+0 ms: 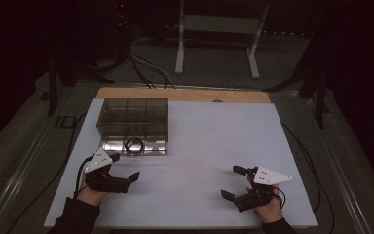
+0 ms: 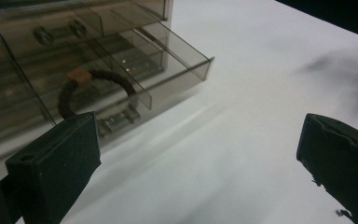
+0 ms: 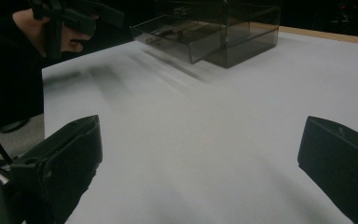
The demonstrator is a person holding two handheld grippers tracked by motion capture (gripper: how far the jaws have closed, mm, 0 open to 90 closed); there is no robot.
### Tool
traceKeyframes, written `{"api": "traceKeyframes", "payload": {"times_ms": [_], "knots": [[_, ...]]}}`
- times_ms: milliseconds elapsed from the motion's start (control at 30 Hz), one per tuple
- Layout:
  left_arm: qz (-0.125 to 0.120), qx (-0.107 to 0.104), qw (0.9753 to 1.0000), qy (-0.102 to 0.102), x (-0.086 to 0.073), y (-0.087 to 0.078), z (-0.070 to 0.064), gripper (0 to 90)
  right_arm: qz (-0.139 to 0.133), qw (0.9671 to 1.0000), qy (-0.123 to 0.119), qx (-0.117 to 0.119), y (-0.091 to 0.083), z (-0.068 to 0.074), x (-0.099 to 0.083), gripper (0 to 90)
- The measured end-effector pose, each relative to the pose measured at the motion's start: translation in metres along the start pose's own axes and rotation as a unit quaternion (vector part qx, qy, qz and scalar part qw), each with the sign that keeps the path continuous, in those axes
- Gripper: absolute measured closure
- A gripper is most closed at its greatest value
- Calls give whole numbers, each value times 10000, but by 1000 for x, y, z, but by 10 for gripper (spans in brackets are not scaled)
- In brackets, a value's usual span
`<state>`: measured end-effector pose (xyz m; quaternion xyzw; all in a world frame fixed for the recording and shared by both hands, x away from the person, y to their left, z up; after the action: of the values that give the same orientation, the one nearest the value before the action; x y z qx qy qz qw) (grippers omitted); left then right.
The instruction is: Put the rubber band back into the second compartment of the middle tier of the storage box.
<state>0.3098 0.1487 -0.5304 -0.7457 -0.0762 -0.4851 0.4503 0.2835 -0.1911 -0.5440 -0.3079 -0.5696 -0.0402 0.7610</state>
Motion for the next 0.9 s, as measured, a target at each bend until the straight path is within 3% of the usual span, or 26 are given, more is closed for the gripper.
{"api": "traceKeyframes", "payload": {"times_ms": [200,433,567,900], "knots": [[115,-142,9998,48,-12,8,-8,3,-4,10000,17,4,0,0,0,0],[189,-157,9996,108,-26,13,-9,3,-5,10000,-5,-8,0,0,0,0],[229,-97,9996,141,-34,12,-8,3,-13,10000,18,3,0,0,0,0],[254,170,9995,1,-54,-1,2,3,0,10000,-1,-8,0,0,0,0]]}}
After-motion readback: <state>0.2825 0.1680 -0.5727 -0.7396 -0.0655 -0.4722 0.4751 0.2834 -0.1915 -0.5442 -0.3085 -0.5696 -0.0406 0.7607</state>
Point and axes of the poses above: each handheld gripper's, and its own axes: y roughly forward along the jaws, x roughly out of its top, z roughly to its left, the point moved 9 cm from there along y, roughly forward along the jaws, and after that the axes turned 7 degrees about z, right-handed, at the moved point
